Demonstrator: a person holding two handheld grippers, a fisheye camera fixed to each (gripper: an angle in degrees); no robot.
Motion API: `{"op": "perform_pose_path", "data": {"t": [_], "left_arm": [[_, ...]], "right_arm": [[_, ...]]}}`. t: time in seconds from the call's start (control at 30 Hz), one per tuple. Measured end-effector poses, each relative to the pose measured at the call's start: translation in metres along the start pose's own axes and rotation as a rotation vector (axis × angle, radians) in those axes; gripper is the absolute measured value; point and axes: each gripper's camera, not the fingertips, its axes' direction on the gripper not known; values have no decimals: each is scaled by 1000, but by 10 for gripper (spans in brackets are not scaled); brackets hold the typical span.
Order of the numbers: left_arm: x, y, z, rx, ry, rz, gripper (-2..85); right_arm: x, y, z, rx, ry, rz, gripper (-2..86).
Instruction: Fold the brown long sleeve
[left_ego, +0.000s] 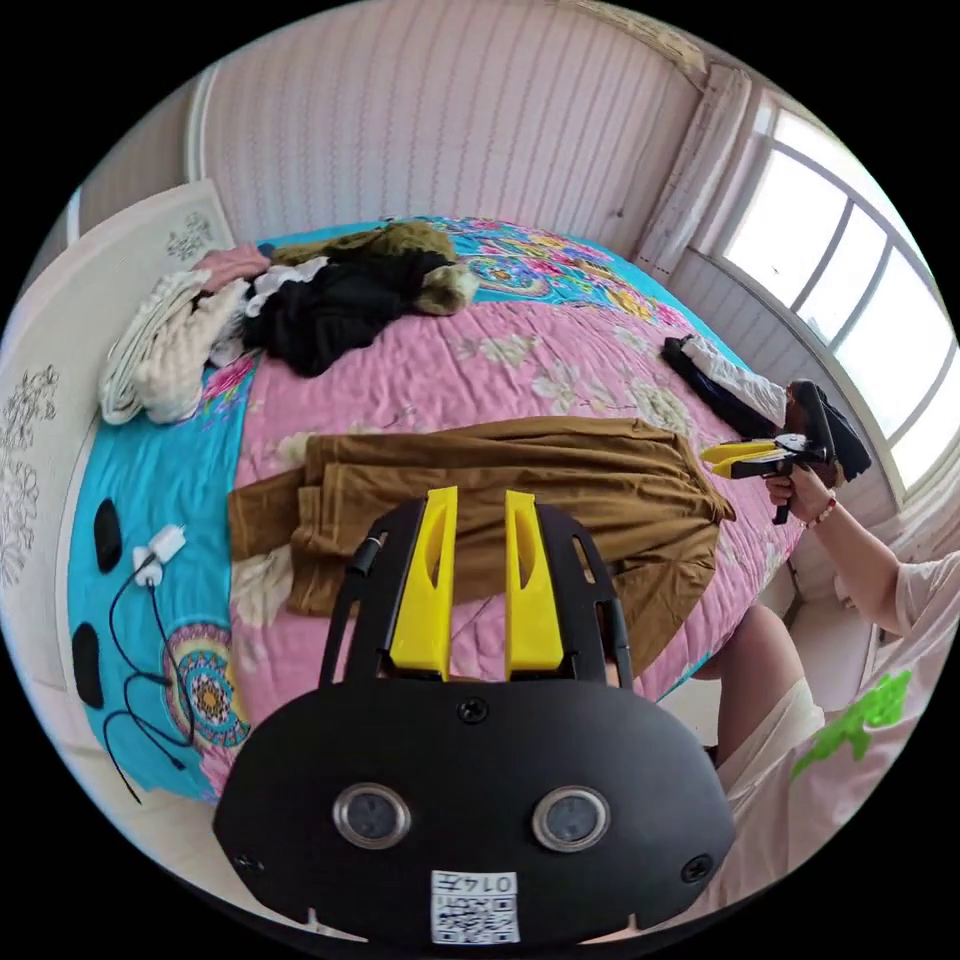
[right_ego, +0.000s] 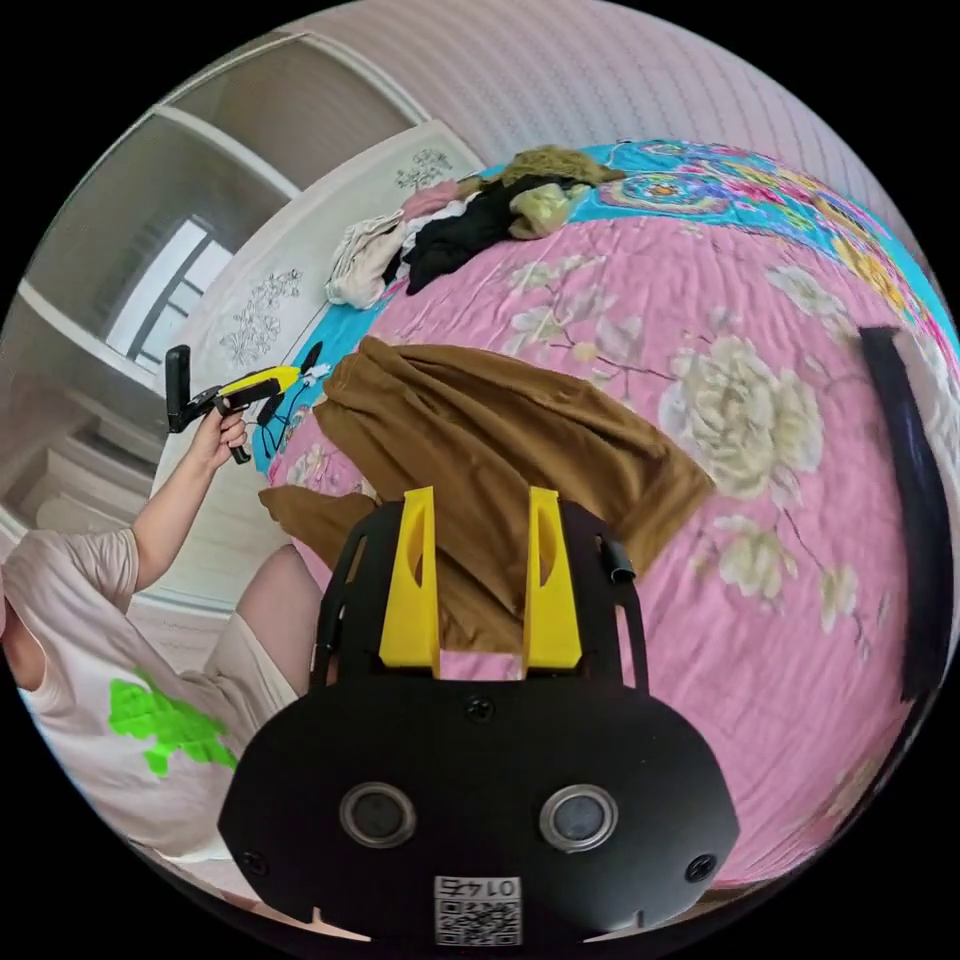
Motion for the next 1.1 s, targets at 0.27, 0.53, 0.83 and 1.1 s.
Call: {"op": "perform_pose_path", "data": {"t": [0.27, 0.53, 0.83, 1.1], "left_arm": [[-109, 77, -29, -16, -146, -191, 61], [-179, 108, 11, -152, -63, -270, 72], [-218, 90, -10, -24, 26, -231, 75], [-234, 42, 42, -186, -18, -135, 81]], "right_arm": [[-108, -192, 120, -145, -2, -250, 119], [-162, -315, 221, -246, 88, -284, 113], [-238, -313, 277, -505, -27, -593, 73], [-231, -370, 245, -344, 87, -540, 111]]}}
